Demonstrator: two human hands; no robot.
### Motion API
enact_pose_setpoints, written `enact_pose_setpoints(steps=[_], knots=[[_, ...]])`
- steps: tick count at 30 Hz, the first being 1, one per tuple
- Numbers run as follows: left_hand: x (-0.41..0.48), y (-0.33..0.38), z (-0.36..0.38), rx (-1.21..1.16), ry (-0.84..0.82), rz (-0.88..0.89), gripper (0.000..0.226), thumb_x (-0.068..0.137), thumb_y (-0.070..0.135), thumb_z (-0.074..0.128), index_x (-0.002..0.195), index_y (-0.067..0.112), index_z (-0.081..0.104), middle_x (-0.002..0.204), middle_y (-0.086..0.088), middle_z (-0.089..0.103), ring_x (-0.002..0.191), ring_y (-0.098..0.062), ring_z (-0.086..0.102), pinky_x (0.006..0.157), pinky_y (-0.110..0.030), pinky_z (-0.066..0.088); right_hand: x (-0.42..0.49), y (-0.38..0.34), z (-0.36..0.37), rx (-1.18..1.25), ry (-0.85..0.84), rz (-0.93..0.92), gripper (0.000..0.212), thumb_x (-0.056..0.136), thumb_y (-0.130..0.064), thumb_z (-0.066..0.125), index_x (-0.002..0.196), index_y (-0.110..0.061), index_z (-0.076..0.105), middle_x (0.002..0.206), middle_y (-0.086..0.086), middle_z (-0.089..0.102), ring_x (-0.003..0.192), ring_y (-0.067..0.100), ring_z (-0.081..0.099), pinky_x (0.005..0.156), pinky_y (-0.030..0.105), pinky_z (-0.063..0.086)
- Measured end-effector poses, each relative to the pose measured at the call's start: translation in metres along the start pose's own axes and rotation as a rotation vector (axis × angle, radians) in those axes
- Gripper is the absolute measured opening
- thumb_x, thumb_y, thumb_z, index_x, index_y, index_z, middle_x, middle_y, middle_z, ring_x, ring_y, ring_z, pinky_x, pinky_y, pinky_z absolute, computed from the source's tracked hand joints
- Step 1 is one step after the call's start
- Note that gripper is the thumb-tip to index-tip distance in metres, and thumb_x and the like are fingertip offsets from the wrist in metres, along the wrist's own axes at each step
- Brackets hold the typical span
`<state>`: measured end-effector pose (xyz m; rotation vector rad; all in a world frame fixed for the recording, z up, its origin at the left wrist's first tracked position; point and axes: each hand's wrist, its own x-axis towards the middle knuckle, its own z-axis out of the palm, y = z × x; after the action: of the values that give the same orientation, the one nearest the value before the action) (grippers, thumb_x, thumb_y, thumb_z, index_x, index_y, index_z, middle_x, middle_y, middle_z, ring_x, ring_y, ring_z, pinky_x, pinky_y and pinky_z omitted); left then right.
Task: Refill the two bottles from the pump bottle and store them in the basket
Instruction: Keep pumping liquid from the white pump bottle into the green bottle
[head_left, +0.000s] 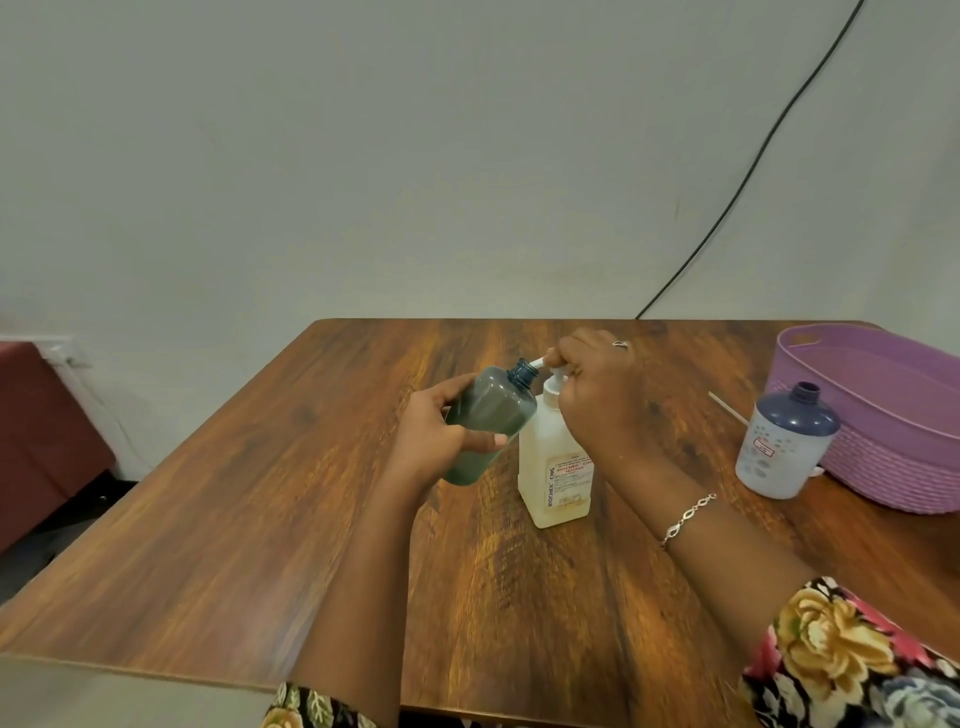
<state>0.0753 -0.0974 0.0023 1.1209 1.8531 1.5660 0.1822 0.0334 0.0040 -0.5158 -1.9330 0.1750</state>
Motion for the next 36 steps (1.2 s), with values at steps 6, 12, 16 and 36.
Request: enact_pose_setpoints(steps=[6,12,16,36], knots=[[0.002,0.001,0.004,0.013,0.005,-0.009,0.068,0.062,-0.001,0.079,0.123,0.019,0.057,0.102,0.012,0.058,0.096,-0.013,0.054,0.081,-0.032,0.045,-0.003,-0.002,-0.011,0.050,-0.024,-0.008,0.036,0.072,-0.018,0.033,0.069,-0.007,0.067,0.071,0.004,0.066,0.067,0.023,0.059,0.068,0.031,0.036],[0.004,0.005,0.005,-0.002,0.008,0.000,0.067,0.062,-0.002,0.078,0.121,0.019,0.057,0.101,0.012,0.058,0.097,-0.014,0.055,0.079,-0.031,0.044,0.013,-0.002,-0.015,0.059,-0.117,0.072,0.020,0.072,0.001,0.049,0.069,-0.007,0.067,0.070,0.004,0.065,0.067,0.023,0.058,0.072,0.040,0.044],[0.008,0.000,0.005,0.024,0.010,-0.011,0.068,0.062,-0.002,0.079,0.123,0.018,0.057,0.103,0.010,0.058,0.100,-0.017,0.053,0.082,-0.033,0.043,0.002,0.001,-0.008,-0.015,-0.141,0.012,0.023,0.066,-0.004,0.043,0.068,-0.008,0.066,0.069,0.004,0.062,0.066,0.024,0.055,0.069,0.028,0.026],[0.007,-0.006,0.008,0.001,0.001,-0.014,0.074,0.059,0.002,0.081,0.128,0.016,0.056,0.117,0.000,0.060,0.106,-0.019,0.054,0.084,-0.034,0.046,0.000,-0.006,-0.018,0.154,-0.096,0.131,0.032,0.069,-0.007,0.041,0.076,-0.003,0.072,0.077,0.006,0.070,0.074,0.022,0.061,0.072,0.035,0.046]])
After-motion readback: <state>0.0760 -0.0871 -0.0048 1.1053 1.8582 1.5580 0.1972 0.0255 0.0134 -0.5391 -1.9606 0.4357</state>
